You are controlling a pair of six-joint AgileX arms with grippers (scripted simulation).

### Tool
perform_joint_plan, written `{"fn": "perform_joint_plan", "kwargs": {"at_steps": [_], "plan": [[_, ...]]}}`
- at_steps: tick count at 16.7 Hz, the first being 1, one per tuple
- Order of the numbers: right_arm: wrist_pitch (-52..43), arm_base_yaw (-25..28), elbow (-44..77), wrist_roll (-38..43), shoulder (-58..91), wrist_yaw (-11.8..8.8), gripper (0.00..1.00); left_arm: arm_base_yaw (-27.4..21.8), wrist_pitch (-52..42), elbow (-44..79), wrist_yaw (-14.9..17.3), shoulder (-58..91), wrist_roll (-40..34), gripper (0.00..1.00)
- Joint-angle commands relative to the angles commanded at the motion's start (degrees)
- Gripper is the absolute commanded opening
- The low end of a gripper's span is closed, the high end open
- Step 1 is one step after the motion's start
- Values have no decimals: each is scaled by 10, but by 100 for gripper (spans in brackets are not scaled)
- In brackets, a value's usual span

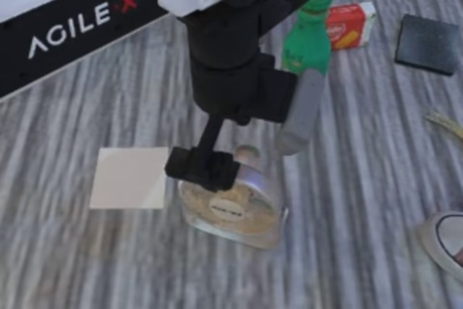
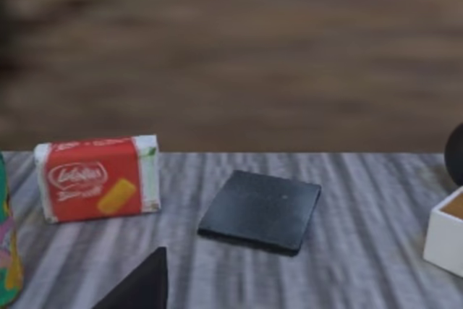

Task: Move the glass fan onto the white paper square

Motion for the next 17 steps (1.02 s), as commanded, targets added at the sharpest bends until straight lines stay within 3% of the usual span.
{"fn": "perform_joint_plan", "kwargs": {"at_steps": [15, 17], "plan": [[0, 0, 0, 0, 0, 0, 100, 1, 114, -117, 0, -3, 1, 100], [0, 0, 0, 0, 0, 0, 100, 1, 114, -117, 0, -3, 1, 85]]}}
